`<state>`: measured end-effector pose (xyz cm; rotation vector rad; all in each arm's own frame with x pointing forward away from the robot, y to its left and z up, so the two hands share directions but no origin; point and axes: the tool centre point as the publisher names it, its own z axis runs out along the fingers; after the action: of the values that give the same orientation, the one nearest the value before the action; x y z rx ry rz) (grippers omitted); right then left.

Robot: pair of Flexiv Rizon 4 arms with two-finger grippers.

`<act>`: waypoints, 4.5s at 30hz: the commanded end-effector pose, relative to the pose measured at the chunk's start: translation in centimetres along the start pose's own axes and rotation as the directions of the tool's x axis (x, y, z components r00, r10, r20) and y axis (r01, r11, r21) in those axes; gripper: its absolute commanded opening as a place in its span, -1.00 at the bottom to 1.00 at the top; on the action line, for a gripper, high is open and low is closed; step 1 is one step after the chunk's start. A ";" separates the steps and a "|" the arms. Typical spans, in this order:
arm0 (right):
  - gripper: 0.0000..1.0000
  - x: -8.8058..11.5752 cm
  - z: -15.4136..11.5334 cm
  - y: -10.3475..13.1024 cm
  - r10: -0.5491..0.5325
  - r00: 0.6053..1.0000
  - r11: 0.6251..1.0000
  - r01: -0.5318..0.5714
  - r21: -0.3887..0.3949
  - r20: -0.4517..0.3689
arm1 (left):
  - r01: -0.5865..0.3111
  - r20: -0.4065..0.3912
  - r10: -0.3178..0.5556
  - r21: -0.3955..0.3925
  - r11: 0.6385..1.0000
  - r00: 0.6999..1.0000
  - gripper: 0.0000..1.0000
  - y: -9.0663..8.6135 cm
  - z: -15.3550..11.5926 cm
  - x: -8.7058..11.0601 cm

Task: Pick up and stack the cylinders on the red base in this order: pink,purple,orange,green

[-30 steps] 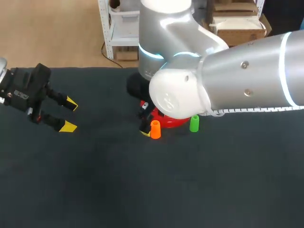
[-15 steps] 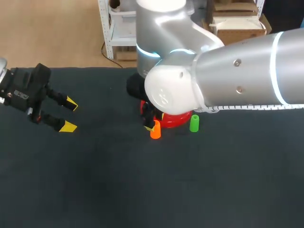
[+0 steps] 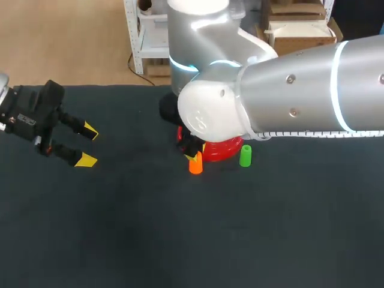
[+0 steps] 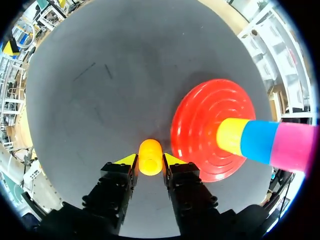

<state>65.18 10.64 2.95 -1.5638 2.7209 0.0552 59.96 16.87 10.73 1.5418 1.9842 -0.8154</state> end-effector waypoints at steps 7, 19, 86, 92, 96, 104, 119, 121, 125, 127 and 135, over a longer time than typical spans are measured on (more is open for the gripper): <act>-1.00 -2.1 -12.8 -4.0 -0.085 0.991 0.996 0.080 0.047 0.107 | -0.003 0.003 0.003 -0.001 1.000 1.000 1.00 0.0 0.0 0.2; -1.00 -3.9 -24.5 -9.2 -0.198 0.970 0.980 0.194 0.039 0.145 | -0.003 0.003 0.003 -0.001 1.000 1.000 1.00 0.0 0.0 0.2; -1.00 -3.2 -19.2 -11.4 -0.167 0.986 0.981 0.164 -0.104 -0.018 | -0.003 0.003 0.003 -0.001 1.000 1.000 1.00 0.0 0.0 0.2; -1.00 -2.7 -18.4 -11.2 -0.151 0.988 0.984 0.147 -0.099 -0.038 | -0.003 0.003 0.003 -0.001 1.000 1.000 1.00 0.0 0.0 0.2; -1.00 -2.7 -17.8 -11.1 -0.142 0.989 0.985 0.138 -0.105 -0.031 | -0.003 0.003 0.003 -0.001 1.000 1.000 1.00 0.0 0.0 0.2; 1.00 -1.9 -20.8 -10.6 -0.100 0.990 0.995 0.101 -0.008 0.096 | -0.003 0.003 0.003 -0.001 1.000 1.000 1.00 0.0 0.0 0.2; 1.00 5.8 -19.1 -6.3 0.143 0.949 0.972 -0.188 0.140 0.283 | -0.003 0.003 0.003 -0.001 1.000 1.000 1.00 0.0 0.0 0.2; 1.00 7.0 -18.1 -5.6 0.166 0.942 0.959 -0.223 0.175 0.290 | -0.003 0.003 0.003 -0.001 1.000 1.000 1.00 0.0 0.0 0.2; 1.00 9.5 -15.7 -4.6 0.231 0.903 0.924 -0.320 0.208 0.361 | -0.003 0.003 0.003 -0.001 1.000 1.000 1.00 0.0 0.0 0.2; 1.00 10.7 -14.3 -4.2 0.295 0.883 0.886 -0.396 0.242 0.366 | -0.003 0.003 0.003 -0.001 1.000 1.000 1.00 0.0 0.0 0.2; 1.00 13.1 -8.3 -3.5 0.425 0.754 0.802 -0.570 0.178 0.501 | -0.003 0.003 0.003 -0.001 1.000 1.000 1.00 0.0 0.0 0.2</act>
<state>64.07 -1.29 13.72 -0.7340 3.2989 -0.3691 59.97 16.87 10.73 1.5418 1.9842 -0.8154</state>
